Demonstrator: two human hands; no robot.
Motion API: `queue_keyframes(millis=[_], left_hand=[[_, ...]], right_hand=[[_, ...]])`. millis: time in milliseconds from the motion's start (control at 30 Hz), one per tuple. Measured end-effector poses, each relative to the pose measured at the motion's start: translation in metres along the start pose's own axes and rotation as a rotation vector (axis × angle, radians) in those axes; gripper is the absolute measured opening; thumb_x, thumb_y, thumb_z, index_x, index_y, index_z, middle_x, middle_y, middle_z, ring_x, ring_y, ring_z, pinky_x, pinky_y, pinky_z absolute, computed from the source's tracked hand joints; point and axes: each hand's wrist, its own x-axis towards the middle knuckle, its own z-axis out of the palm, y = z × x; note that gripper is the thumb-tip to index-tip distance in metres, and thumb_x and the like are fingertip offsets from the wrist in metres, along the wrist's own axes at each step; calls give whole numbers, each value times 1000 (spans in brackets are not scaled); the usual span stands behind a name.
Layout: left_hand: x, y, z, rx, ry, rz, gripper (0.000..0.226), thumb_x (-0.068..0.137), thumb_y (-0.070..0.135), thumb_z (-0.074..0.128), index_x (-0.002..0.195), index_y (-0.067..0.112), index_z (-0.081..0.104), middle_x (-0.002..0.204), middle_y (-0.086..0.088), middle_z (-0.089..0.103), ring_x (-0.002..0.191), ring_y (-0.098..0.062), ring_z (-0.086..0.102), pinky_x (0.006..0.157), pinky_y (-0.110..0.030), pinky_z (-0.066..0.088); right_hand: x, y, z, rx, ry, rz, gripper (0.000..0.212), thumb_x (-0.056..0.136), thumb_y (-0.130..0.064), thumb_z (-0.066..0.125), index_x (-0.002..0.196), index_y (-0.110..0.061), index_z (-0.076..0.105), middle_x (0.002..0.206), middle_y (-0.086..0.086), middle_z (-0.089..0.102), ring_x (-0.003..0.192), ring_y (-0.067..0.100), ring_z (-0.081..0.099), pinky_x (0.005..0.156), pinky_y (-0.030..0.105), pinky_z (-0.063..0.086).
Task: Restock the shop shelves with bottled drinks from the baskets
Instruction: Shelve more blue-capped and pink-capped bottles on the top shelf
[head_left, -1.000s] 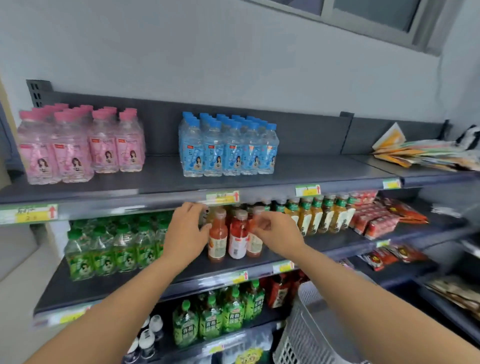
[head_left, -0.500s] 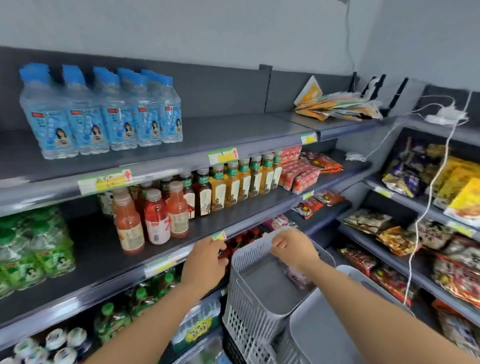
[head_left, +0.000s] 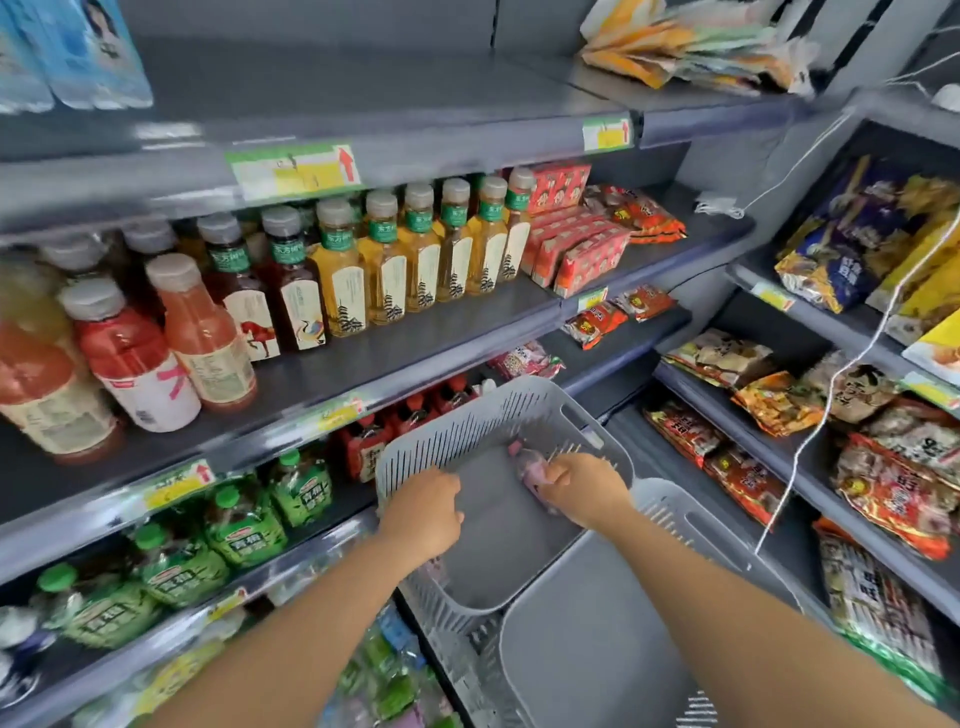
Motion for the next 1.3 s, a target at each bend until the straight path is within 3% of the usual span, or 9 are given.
queue_keyframes(millis=[167, 233, 367, 467, 633, 767, 867, 1033, 1300], left_hand=[[62, 2, 49, -19, -231, -234, 20, 89, 7, 47, 70, 6, 52, 70, -10, 50, 61, -19, 48, 54, -29, 38], [81, 3, 63, -70, -290, -310, 18, 90, 8, 46, 85, 0, 60, 69, -11, 48, 62, -17, 44, 51, -26, 33], [112, -12, 104, -224, -307, -575, 9, 94, 12, 44, 95, 5, 48, 83, -21, 44, 77, -23, 50, 72, -26, 44], [140, -43, 158, -439, -254, -790, 57, 83, 21, 50, 133, -5, 41, 139, -23, 42, 122, -36, 47, 97, -31, 43], [147, -40, 173, -682, -52, -1085, 81, 79, 23, 59, 147, 1, 21, 146, -26, 35, 131, -43, 39, 109, -47, 37], [151, -42, 184, -476, -43, -1103, 87, 84, 33, 61, 148, -1, 15, 147, -22, 36, 133, -39, 39, 108, -41, 34], [158, -44, 194, -352, -143, -975, 63, 81, 36, 59, 136, 8, 46, 135, -17, 52, 122, -34, 52, 100, -37, 44], [161, -42, 202, -489, -221, -929, 51, 76, 28, 70, 120, 12, 49, 118, -13, 61, 104, -31, 63, 87, -36, 53], [164, -38, 220, -909, -259, -948, 45, 65, 18, 85, 103, 2, 66, 96, -14, 73, 87, -29, 71, 85, -44, 57]], right_hand=[[57, 38, 18, -48, -104, 48, 27, 82, -24, 62, 108, -18, 66, 111, 6, 68, 107, 27, 62, 90, 33, 50], [80, 51, 27, -69, -135, 51, 32, 83, -26, 63, 114, -18, 63, 116, 8, 66, 111, 29, 60, 92, 33, 49], [122, 72, 50, -95, -178, 74, 38, 85, -27, 64, 121, -15, 61, 120, 11, 64, 114, 30, 59, 91, 32, 47], [148, 85, 69, -77, -216, 106, 43, 86, -28, 64, 126, -13, 57, 124, 12, 62, 115, 30, 58, 92, 32, 45], [191, 94, 94, -114, -324, 138, 55, 83, -29, 70, 131, -8, 52, 127, 13, 60, 116, 29, 59, 93, 30, 46], [218, 96, 110, -158, -313, 143, 50, 83, -25, 67, 127, -7, 52, 127, 13, 60, 117, 28, 58, 94, 29, 46], [228, 99, 121, -299, -261, 69, 54, 84, -30, 64, 131, -8, 48, 130, 14, 56, 120, 29, 55, 96, 30, 45], [236, 96, 135, -497, -213, 18, 60, 91, -35, 57, 138, -5, 36, 134, 18, 45, 122, 31, 52, 98, 35, 44], [233, 89, 141, -456, -257, -28, 48, 89, -22, 61, 126, -4, 35, 126, 15, 56, 116, 32, 59, 91, 36, 47]])
